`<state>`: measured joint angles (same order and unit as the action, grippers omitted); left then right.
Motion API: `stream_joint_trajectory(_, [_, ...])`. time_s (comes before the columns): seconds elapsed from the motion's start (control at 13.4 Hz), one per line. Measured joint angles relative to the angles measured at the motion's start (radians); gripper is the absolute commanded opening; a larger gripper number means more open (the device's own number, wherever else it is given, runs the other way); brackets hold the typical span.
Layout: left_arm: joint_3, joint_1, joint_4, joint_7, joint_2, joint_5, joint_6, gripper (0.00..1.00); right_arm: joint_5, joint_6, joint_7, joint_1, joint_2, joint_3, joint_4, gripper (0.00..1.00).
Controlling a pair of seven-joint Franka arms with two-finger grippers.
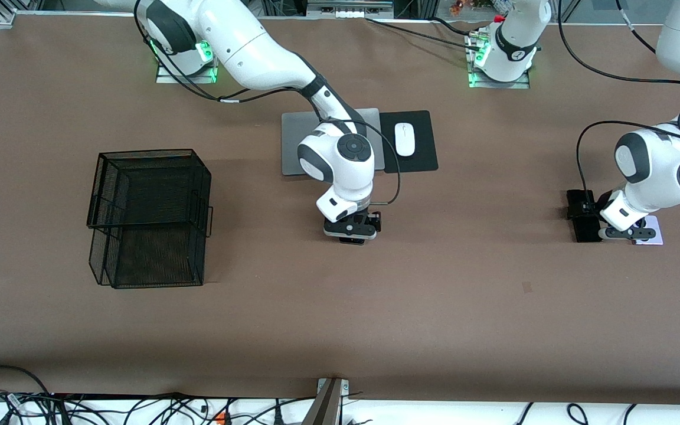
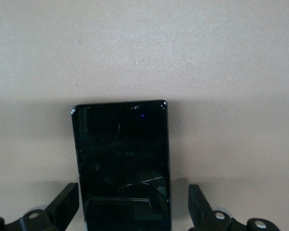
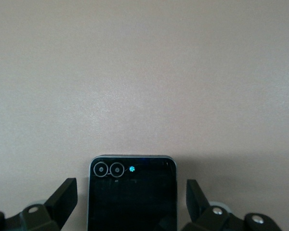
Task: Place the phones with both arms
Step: 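Grasp the flip phone with the right gripper while the left gripper grasps the tall phone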
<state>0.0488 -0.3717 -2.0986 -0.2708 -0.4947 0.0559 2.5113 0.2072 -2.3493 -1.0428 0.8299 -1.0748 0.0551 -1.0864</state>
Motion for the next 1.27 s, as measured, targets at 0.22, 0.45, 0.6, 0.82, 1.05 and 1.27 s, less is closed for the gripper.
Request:
stream_joint_trajectory(0.22, [0.000, -0.001, 0.000, 0.000, 0.000, 0.000, 0.000, 1.00, 0.000, -0.006, 0.002, 0.000, -0.011, 0.000, 0.000, 0.87])
stream_joint_trajectory(0.45, [0.000, -0.006, 0.000, 0.000, -0.006, 0.000, 0.000, 1.00, 0.000, -0.007, 0.004, 0.001, -0.012, 0.000, 0.000, 0.63])
stream_joint_trajectory(0.6, [0.001, -0.011, 0.000, 0.000, -0.011, 0.000, 0.001, 1.00, 0.000, -0.008, 0.009, 0.001, -0.012, 0.000, 0.000, 0.61])
stream_joint_trajectory(0.82, [0.002, -0.012, 0.000, 0.000, -0.019, 0.000, 0.001, 0.84, 0.000, -0.006, 0.009, 0.001, -0.012, 0.000, 0.001, 0.61])
stream_joint_trajectory(1.05, [0.002, -0.020, 0.003, 0.000, -0.019, 0.000, -0.001, 0.36, 0.000, 0.076, 0.010, 0.002, 0.007, -0.003, 0.028, 0.61])
stream_joint_trajectory(1.27, [0.004, -0.020, 0.003, 0.000, -0.018, 0.000, 0.001, 0.36, -0.090, 0.243, 0.061, -0.001, 0.107, -0.001, 0.064, 0.61])
